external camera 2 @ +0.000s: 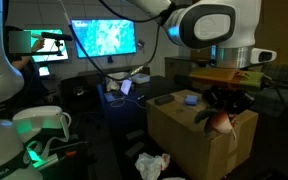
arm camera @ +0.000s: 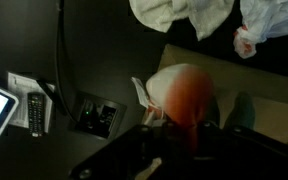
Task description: Switch all the objects from the box and the table
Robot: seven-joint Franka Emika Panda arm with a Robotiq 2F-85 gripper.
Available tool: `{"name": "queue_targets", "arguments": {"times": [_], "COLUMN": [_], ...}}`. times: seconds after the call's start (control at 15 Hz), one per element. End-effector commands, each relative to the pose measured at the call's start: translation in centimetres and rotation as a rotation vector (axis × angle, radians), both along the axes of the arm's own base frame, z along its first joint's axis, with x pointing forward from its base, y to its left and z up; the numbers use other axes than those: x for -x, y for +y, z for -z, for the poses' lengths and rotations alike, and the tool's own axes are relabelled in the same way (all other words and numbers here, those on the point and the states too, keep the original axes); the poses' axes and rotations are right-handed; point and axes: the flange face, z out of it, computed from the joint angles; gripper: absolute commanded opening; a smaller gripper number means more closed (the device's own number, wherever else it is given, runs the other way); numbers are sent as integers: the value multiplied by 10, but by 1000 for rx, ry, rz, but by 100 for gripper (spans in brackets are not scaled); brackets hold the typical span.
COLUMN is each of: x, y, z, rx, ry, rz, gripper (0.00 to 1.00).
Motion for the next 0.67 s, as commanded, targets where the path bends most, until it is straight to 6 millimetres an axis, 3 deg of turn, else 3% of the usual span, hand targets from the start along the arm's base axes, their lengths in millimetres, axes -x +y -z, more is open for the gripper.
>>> {"name": "queue_targets", "arguments": {"times": [0.0,0.27,0.6], "x": [44,84,114], "y": [-41,-83,-108], "z": [-9,31,99], "rx": [4,-6,-28], "ry": [-9,38,80], "rz": [35,87,162], "gripper": [9,9,9]}}
